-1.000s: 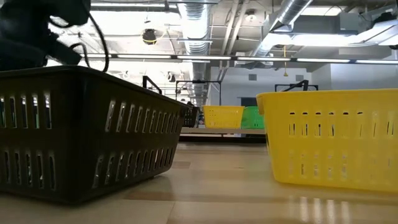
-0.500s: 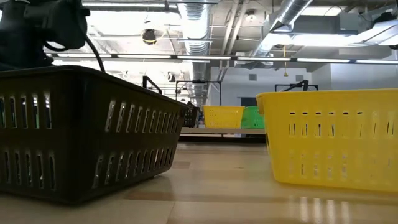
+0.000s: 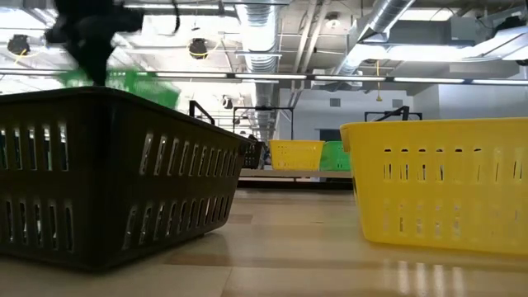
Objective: Stack baskets on shelf by color
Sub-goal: Stack the left green bin on top of the green bin on the shelf
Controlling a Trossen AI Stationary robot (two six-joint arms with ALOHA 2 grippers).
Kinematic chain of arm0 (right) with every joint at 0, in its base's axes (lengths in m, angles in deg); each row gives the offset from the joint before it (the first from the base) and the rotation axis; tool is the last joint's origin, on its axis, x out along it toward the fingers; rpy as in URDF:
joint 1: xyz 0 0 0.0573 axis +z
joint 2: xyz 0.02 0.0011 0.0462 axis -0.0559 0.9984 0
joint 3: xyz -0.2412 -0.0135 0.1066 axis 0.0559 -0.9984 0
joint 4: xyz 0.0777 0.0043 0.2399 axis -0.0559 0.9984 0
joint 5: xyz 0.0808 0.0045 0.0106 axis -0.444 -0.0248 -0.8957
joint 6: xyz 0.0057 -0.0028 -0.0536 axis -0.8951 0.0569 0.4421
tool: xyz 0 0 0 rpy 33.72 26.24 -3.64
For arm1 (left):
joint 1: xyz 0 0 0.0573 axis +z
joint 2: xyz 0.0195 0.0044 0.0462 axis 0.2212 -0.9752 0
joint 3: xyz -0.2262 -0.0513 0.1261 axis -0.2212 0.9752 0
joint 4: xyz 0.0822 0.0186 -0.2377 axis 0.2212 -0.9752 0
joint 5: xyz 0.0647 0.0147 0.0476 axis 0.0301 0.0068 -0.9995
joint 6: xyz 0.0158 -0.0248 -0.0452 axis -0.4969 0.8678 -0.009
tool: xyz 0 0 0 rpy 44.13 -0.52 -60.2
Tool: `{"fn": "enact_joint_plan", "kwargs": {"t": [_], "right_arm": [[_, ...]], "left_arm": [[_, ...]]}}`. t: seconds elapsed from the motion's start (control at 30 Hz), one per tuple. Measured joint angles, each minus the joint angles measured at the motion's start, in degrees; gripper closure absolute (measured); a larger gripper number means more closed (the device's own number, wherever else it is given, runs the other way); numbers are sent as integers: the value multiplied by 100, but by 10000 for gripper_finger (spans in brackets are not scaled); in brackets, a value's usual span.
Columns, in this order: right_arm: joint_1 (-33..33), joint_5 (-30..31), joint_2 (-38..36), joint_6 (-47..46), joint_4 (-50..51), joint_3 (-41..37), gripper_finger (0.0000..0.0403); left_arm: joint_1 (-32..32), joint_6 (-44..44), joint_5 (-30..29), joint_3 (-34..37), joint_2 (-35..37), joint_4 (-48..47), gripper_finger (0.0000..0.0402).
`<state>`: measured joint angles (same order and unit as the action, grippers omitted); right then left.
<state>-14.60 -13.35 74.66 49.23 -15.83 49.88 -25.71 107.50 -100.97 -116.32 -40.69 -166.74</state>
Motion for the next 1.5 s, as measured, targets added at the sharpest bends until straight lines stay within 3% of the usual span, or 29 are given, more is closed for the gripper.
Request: {"fn": "enact_joint_plan", "kwargs": {"t": [0.1,0.2,0.33,0.47,0.57,0.7,0.83,1.03,1.23,1.37,1.5], "right_arm": [[4,124,4,120,32,-14,394],[4,132,11,46,-1,-123,385],[-39,131,24,-160,-205,-454,381],[-33,133,22,-768,-1060,-947,384],[-15,264,27,-681,-1636,-1302,379],[116,1210,30,-494,-2327,-1630,359],[303,2012,354,-167,-2502,-1651,329],[506,2513,936,386,-3033,-1644,269],[758,4101,1126,1181,-2954,-1170,202],[930,4135,995,1208,-2609,-827,175],[966,3995,903,975,-2487,-777,172]], "left_arm": [[118,365,-1088,-920,-1,-839,401],[299,106,-1915,-1551,24,-891,401],[652,-444,-2582,-2064,80,-906,401],[983,-741,-2936,-2219,67,-823,401],[1155,-977,-2942,-2231,62,-564,401],[1237,-1261,-2926,-2231,59,-183,401],[1290,-1477,-2909,-2231,52,117,401],[1403,-1736,-2763,-2228,-19,517,401],[1616,-1747,-2482,-2222,-259,403,401],[1756,-1896,-2371,-2220,-397,468,401],[1820,-1990,-2341,-2220,-446,628,401]]}}
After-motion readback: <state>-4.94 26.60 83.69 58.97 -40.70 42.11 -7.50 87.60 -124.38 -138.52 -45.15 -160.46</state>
